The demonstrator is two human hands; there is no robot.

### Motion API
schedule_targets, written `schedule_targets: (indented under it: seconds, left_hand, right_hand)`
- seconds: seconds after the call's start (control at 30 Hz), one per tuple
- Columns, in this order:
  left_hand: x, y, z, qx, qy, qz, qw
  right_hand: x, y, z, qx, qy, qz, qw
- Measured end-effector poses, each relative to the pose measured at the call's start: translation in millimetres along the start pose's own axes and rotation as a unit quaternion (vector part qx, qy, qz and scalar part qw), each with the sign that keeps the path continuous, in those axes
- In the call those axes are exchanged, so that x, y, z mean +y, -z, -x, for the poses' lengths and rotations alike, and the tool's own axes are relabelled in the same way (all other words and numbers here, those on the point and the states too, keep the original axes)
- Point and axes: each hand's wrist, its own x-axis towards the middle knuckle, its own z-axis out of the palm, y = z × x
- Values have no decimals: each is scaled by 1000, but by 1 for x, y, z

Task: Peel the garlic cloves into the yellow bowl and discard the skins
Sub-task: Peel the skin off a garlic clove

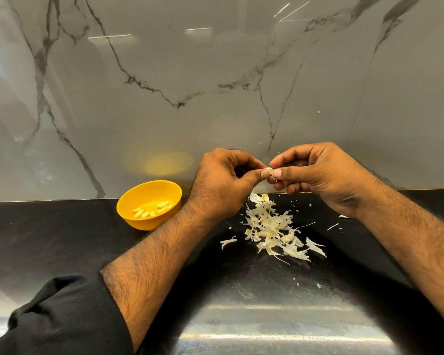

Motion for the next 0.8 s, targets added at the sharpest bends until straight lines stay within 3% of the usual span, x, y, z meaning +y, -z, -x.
schedule_targets:
  seconds: [0.23, 0.3, 0.4, 0.47, 0.5, 0.57, 0.63, 0.67, 0.73, 0.8]
  left_hand:
    - [5, -2, 2, -18, -18, -47, 999]
    - [4, -2, 1, -13, -13, -69, 997]
    - [2, -1, 0, -2, 3, -74, 997]
    - [2, -1, 0, -10, 15, -76, 997]
    - [3, -3, 0, -14, 20, -75, 997]
    - [4, -3, 1, -14, 27, -75, 997]
    - [4, -2, 1, -12, 34, -75, 997]
    - [4, -1, 1, -14, 37, -72, 997]
    - [3, 0, 2, -19, 44, -69, 996]
    - [3, 0, 1, -26, 50, -67, 996]
  right_hand:
    - [-6, 5, 3, 6, -23, 22, 999]
    - [-9, 11, 5, 39, 2, 132, 991]
    - [-14, 22, 10, 143, 95, 327, 929]
    - [-15, 24, 11, 160, 137, 387, 898]
    - [-14, 21, 10, 131, 120, 431, 885]
    - [-7, 9, 5, 7, 5, 558, 830]
    - [4, 3, 1, -76, -78, 610, 785]
    - [6, 7, 1, -83, -88, 606, 786]
    - [5, 19, 2, -60, -69, 562, 822]
    - [-2, 27, 6, 13, -7, 498, 867]
